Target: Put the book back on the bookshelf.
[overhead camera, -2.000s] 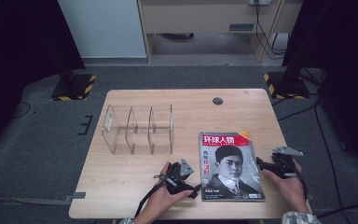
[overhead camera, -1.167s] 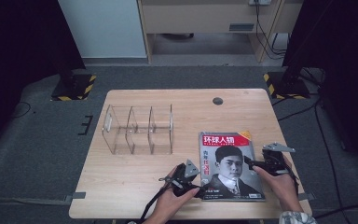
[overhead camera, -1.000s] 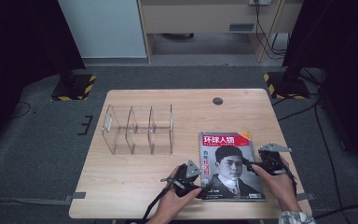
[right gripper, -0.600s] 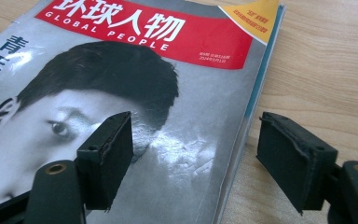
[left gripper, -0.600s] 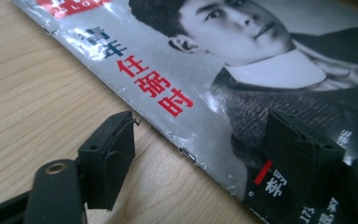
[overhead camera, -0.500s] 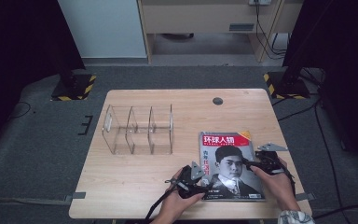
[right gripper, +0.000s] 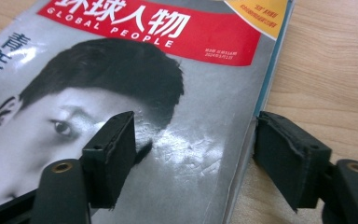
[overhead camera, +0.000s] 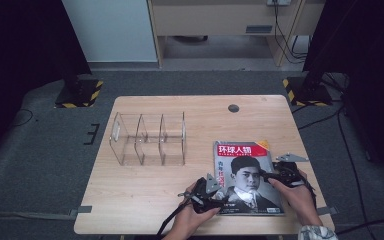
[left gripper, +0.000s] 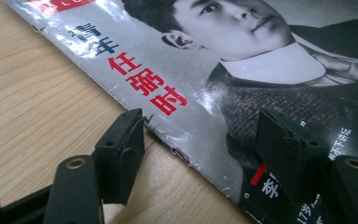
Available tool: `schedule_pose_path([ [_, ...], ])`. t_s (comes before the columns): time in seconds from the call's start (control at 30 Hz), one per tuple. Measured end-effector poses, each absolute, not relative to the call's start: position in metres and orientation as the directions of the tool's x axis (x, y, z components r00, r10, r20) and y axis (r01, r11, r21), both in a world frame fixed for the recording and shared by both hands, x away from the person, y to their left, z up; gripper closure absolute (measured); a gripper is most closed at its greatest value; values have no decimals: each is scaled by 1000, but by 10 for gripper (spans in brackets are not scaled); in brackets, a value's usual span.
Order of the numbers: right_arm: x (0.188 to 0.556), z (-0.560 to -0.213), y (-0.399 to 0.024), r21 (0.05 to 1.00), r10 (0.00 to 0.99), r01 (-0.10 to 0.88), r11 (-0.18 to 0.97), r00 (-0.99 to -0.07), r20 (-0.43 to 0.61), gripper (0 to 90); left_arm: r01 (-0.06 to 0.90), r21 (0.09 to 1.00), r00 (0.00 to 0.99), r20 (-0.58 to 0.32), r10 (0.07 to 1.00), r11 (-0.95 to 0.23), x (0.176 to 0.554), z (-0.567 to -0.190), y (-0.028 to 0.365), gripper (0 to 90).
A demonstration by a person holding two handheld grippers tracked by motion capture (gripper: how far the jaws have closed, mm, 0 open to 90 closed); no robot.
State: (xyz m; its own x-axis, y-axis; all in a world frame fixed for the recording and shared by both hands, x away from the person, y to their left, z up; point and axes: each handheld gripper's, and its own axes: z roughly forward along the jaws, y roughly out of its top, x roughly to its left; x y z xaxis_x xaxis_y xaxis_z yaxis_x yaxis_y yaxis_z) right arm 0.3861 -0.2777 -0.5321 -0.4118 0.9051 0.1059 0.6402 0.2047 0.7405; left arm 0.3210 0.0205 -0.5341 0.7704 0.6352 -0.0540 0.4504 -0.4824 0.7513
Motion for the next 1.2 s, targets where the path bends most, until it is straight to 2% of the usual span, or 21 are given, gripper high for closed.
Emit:
schedule_pose_path([
  [0.2, 379, -523, -280, 780, 902, 607, 149, -407, 145, 416, 448, 752, 772, -54, 634, -483, 321, -534, 20, 336],
  [0.23, 376, -519, -280, 795, 897, 591, 138, -415, 152, 463, 448, 752, 772, -54, 634, -483, 321, -534, 20, 336],
  [0.43, 370, -509, -278, 831, 863, 546, 103, -464, 199, 556, 448, 753, 773, -55, 632, -482, 321, -534, 20, 347],
  [0.57, 369, -506, -276, 839, 842, 537, 87, -490, 227, 565, 447, 753, 773, -55, 632, -482, 321, -534, 20, 348],
  [0.8, 369, -510, -270, 821, 842, 547, 164, -511, 172, 564, 447, 753, 774, -55, 631, -482, 321, -534, 20, 349],
  [0.93, 370, -512, -265, 805, 850, 551, 220, -513, 119, 517, 447, 753, 774, -56, 631, -482, 321, -534, 20, 350],
  [1.03, 370, -513, -261, 787, 854, 556, 267, -516, 74, 442, 447, 753, 774, -56, 631, -482, 321, -534, 20, 350],
  [1.2, 368, -509, -259, 798, 850, 538, 273, -523, 62, 477, 447, 753, 774, -55, 631, -482, 321, -534, 20, 350],
])
